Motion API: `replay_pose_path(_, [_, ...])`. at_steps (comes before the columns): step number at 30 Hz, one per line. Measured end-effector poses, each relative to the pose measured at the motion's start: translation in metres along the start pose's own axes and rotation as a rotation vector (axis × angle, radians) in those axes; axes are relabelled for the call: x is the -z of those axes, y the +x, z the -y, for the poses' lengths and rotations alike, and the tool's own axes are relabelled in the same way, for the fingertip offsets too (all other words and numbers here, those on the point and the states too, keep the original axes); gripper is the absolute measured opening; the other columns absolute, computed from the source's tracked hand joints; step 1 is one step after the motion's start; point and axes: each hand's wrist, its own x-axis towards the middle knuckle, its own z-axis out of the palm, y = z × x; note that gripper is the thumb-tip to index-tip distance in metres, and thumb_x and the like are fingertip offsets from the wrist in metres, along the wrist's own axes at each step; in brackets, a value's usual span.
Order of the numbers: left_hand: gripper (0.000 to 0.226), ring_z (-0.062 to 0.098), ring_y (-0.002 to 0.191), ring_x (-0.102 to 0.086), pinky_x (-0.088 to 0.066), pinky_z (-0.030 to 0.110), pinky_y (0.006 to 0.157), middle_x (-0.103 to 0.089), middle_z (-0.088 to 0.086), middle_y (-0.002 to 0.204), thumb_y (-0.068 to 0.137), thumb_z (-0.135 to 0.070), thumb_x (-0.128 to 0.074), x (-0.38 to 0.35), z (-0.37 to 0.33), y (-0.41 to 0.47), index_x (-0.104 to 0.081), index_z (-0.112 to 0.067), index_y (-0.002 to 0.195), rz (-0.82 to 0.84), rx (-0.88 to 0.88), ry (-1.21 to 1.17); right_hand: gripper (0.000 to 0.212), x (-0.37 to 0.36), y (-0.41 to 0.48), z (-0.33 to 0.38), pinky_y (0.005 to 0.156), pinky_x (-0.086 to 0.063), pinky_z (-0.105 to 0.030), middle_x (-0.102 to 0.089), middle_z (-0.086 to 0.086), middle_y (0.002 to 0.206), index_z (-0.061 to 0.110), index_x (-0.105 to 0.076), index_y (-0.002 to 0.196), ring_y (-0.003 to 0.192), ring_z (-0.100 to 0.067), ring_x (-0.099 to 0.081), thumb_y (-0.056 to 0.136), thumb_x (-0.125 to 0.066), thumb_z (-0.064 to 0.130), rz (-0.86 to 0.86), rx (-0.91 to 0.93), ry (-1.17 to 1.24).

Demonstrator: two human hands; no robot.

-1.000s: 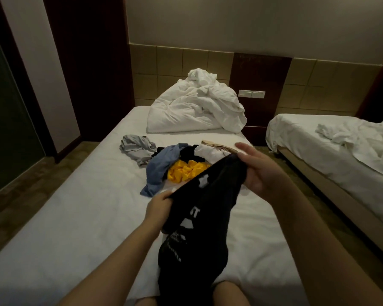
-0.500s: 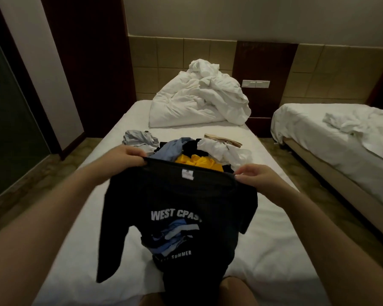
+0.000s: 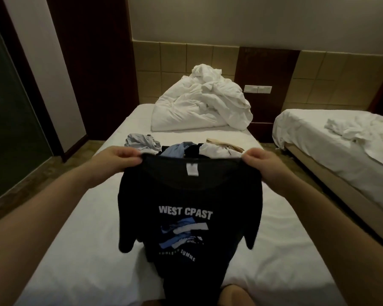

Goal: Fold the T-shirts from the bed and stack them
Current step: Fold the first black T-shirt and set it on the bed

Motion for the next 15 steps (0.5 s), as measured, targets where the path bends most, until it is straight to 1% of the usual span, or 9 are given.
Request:
replay_pose_path(3, [0.017,0.013,0.087,-0.06,-0.047,0.025,0.077,-0.065,0.001,0.09,0.094,-0.011,-0.048,-0.012,-0.016,0.0,-0.064,-0.015,0.095,-0.211,-0.115,-0.235,0.02,0.006,0.005,0.029,0.075,-0.042,-0.029,-0.057,-0.005,0.089,0.012,-0.061,0.091,0.084,-0.016,-0.054,0.096,-0.046,0.025,-0.123,0.156,0.16])
replay_pose_path(6, [0.013,0.02,0.087,-0.06,-0.047,0.036,0.081,-0.067,0.012,0.09,0.091,-0.015,-0.056,-0.034,0.0,0.0,-0.068,-0.011,0.089,-0.141,-0.06,0.047,0.026,-0.002,0.012,0.026,0.076,-0.041,-0.03,-0.061,-0.006,0.09,0.008,-0.064,0.091,0.088,-0.02,-0.057,0.095,-0.048,0.028,0.013,0.112,-0.382])
replay_pose_path(7, [0.013,0.022,0.085,-0.06,-0.047,0.035,0.078,-0.067,0.014,0.087,0.09,-0.016,-0.058,-0.04,0.003,-0.001,-0.068,-0.008,0.087,-0.112,-0.034,0.105,0.027,0.001,0.013,0.023,0.074,-0.041,-0.029,-0.061,-0.006,0.089,0.007,-0.063,0.09,0.086,-0.019,-0.057,0.095,-0.049,0.03,0.064,0.072,-0.471])
replay_pose_path(8, [0.013,0.022,0.082,-0.06,-0.046,0.032,0.073,-0.066,0.013,0.083,0.089,-0.018,-0.06,-0.041,0.003,-0.002,-0.067,-0.007,0.086,-0.105,-0.028,0.116,0.029,0.006,0.01,0.025,0.072,-0.042,-0.027,-0.06,-0.006,0.086,0.005,-0.062,0.09,0.082,-0.016,-0.058,0.095,-0.048,0.03,0.136,0.031,-0.38])
replay_pose_path(10, [0.01,0.019,0.074,-0.06,-0.045,0.023,0.063,-0.063,0.008,0.077,0.088,-0.019,-0.061,-0.039,-0.005,-0.004,-0.065,-0.01,0.088,-0.136,-0.04,0.06,0.027,0.017,0.005,0.032,0.065,-0.048,-0.024,-0.058,-0.007,0.08,0.005,-0.057,0.091,0.071,-0.011,-0.06,0.096,-0.044,0.027,0.262,-0.064,0.069])
replay_pose_path(12, [0.004,0.018,0.077,-0.061,-0.046,0.023,0.064,-0.062,0.006,0.084,0.088,-0.019,-0.06,-0.031,-0.014,-0.004,-0.063,-0.017,0.09,-0.144,-0.009,-0.032,0.025,0.028,0.002,0.039,0.061,-0.055,-0.025,-0.066,-0.009,0.082,0.008,-0.059,0.097,0.073,-0.014,-0.067,0.096,-0.042,0.025,0.325,-0.121,0.497])
replay_pose_path(13, [0.004,0.019,0.081,-0.06,-0.046,0.025,0.067,-0.061,0.007,0.089,0.088,-0.02,-0.06,-0.027,-0.019,-0.002,-0.063,-0.02,0.09,-0.122,0.007,-0.046,0.025,0.032,0.004,0.041,0.062,-0.056,-0.027,-0.069,-0.009,0.086,0.009,-0.06,0.101,0.079,-0.016,-0.069,0.093,-0.044,0.027,0.312,-0.132,0.61])
replay_pose_path(14, [0.004,0.019,0.083,-0.059,-0.045,0.024,0.068,-0.06,0.007,0.091,0.088,-0.019,-0.06,-0.025,-0.022,0.0,-0.063,-0.021,0.09,-0.084,0.018,0.002,0.028,0.032,0.007,0.041,0.063,-0.057,-0.028,-0.07,-0.01,0.091,0.01,-0.06,0.104,0.083,-0.018,-0.069,0.088,-0.05,0.03,0.289,-0.164,0.59])
replay_pose_path(15, [0.004,0.017,0.083,-0.058,-0.043,0.022,0.067,-0.06,0.005,0.089,0.088,-0.019,-0.061,-0.026,-0.024,-0.001,-0.064,-0.02,0.089,-0.017,0.017,0.123,0.032,0.031,0.009,0.04,0.063,-0.056,-0.028,-0.069,-0.01,0.093,0.01,-0.06,0.105,0.084,-0.017,-0.069,0.083,-0.056,0.033,0.28,-0.215,0.453])
